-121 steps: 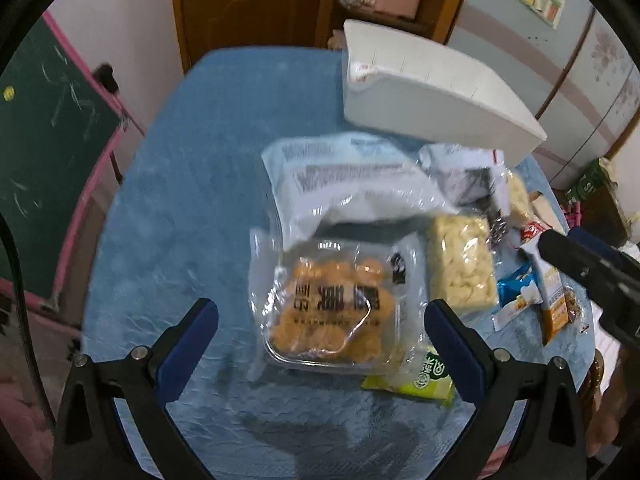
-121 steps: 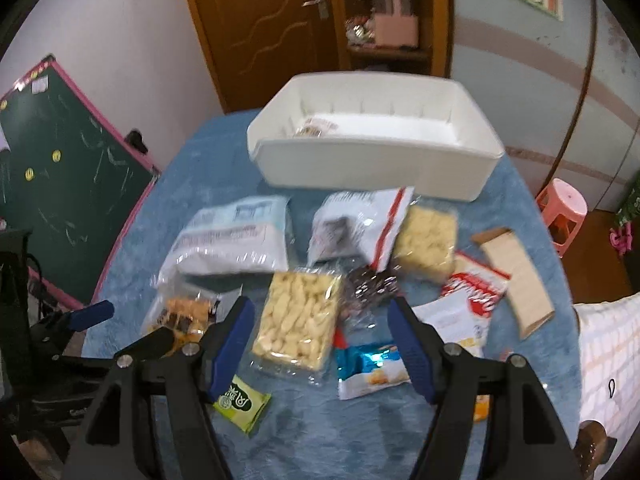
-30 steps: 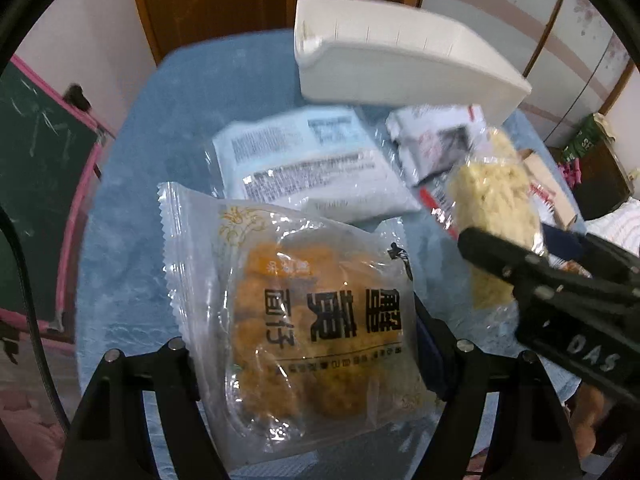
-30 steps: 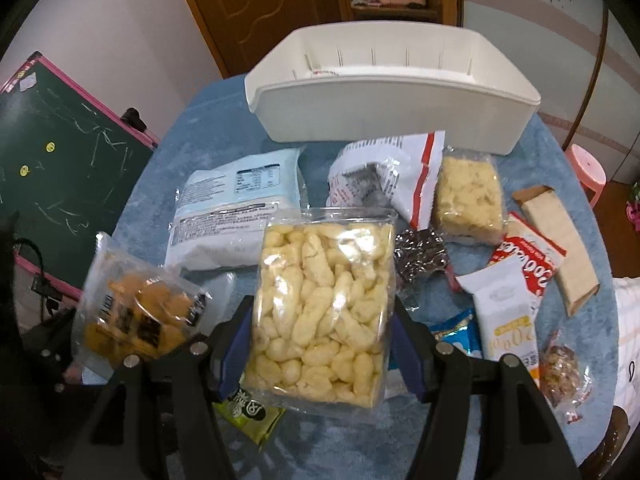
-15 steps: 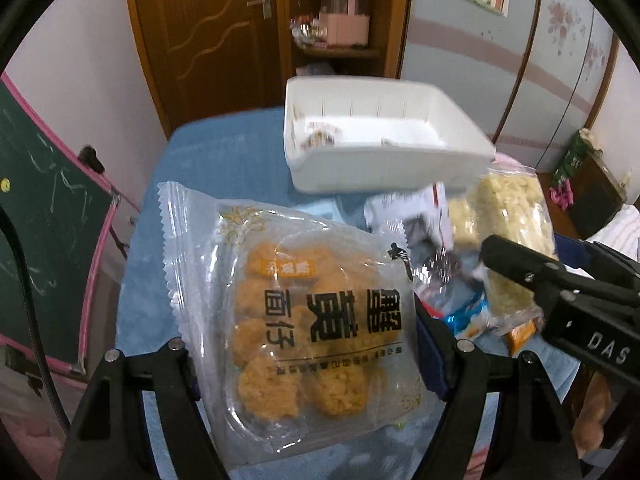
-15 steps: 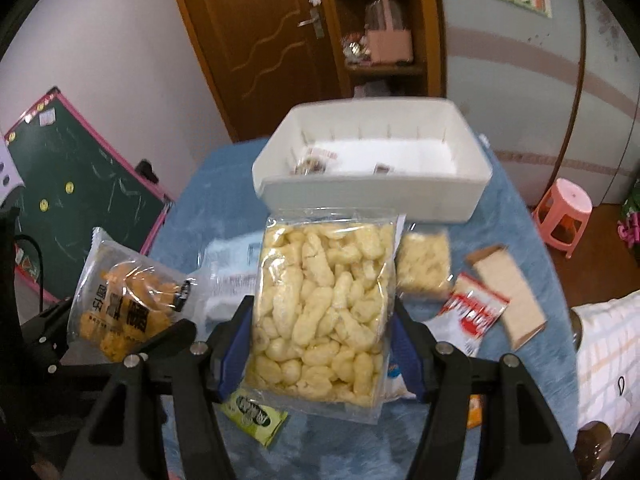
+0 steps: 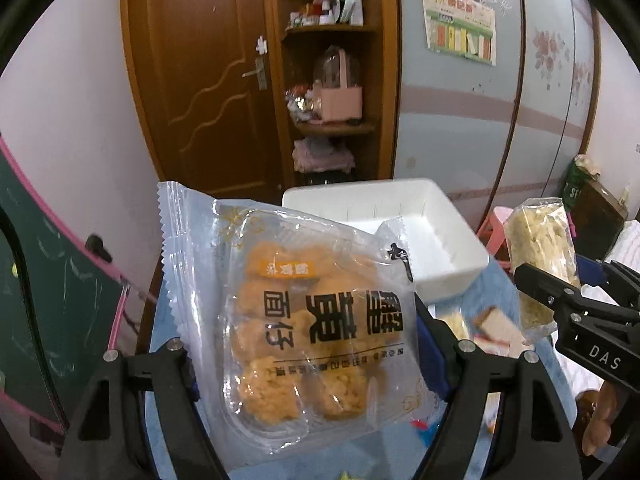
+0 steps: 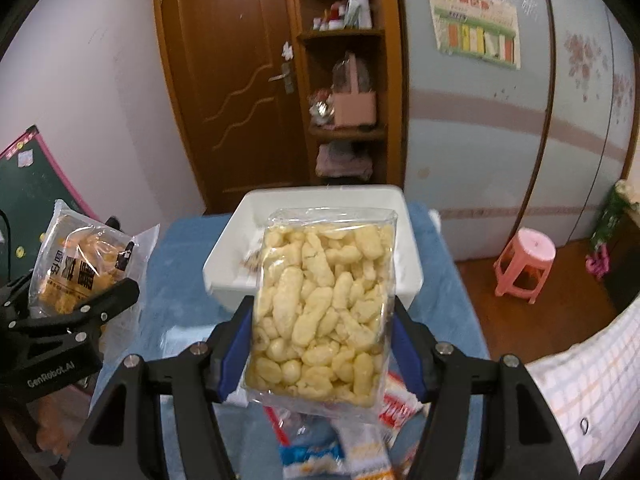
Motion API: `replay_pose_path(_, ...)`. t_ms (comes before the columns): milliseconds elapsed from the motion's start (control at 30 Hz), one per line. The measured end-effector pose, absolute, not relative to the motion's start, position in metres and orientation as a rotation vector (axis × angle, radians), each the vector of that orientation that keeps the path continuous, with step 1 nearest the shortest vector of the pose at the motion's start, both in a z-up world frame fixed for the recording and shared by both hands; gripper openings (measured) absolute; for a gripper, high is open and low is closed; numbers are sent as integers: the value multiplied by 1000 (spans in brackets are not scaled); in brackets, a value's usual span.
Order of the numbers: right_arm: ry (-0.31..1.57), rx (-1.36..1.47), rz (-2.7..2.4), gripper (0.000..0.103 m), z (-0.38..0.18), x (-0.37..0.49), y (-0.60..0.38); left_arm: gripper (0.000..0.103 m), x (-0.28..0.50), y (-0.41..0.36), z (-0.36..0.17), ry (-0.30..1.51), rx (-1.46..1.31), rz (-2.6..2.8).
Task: Organize snacks
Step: 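Lift both bags over the white bin and release them inside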
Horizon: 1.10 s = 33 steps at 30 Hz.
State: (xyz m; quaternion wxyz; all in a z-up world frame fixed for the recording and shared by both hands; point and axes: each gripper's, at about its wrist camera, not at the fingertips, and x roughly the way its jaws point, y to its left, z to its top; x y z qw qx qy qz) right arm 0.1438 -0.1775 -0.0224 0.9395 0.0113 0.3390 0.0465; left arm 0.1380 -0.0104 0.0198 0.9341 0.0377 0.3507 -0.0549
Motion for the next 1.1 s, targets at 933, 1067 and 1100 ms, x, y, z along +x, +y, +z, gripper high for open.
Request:
replay_pose_path(933, 794, -23, 24, 64, -62, 313, -185, 93, 339, -48, -21, 800, 23, -72)
replay_pose_path(1067, 793, -38, 43, 65, -67, 308, -180, 103, 335, -46, -26, 783, 36, -62)
replay_pose_path(1100, 791, -41, 42, 65, -67, 306, -179, 103, 332, -47, -25, 775, 48, -57)
